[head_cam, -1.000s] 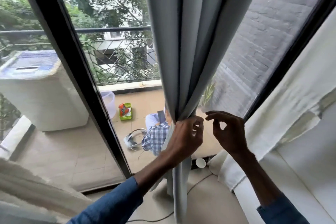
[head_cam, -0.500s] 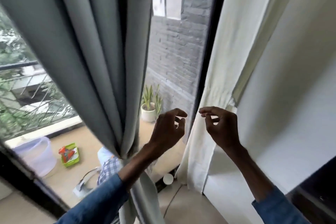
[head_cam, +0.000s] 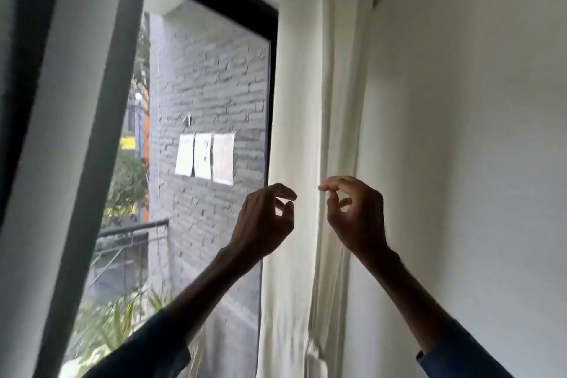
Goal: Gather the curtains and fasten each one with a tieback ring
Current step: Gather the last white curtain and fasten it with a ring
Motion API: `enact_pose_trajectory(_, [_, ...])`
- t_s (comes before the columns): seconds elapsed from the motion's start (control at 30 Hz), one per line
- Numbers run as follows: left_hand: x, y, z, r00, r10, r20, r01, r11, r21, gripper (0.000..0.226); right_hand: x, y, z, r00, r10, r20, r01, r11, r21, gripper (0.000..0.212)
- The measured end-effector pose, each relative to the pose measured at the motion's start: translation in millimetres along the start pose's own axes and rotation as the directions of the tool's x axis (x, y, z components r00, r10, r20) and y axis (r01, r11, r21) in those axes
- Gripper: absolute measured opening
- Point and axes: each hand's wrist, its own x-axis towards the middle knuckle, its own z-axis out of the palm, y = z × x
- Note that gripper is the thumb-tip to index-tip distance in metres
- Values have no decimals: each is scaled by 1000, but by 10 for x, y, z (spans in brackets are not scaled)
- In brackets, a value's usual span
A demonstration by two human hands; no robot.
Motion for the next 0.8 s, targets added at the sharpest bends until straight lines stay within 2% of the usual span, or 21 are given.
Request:
enact_pose_trajectory(0.2, [1261, 448, -50, 982, 126, -141, -109, 987, 122, 16, 1090, 310, -176, 992, -62, -105, 54, 995, -82, 23])
enact_pose_trajectory(0.37, [2085, 679, -38, 932, 251, -260, -175, 943, 284, 41, 1784, 484, -123, 982, -107, -155, 87, 988, -125, 21])
enact_pose_trajectory(0.5, [2645, 729, -4, 929, 248, -276, -152, 933, 327, 60, 2150, 570, 44, 974, -171, -147, 140, 970, -200, 23])
enact_pose_trajectory(0.63, [3054, 783, 66, 916, 269, -297, -165, 928, 333, 67, 2430, 631, 249, 976, -182, -122, 145, 954, -263, 20])
enact_pose_trajectory(0.8, [3415, 774, 141, 903, 347, -252, -264, 913, 310, 77, 2744, 752, 421, 977, -183, -108, 144, 945, -294, 20])
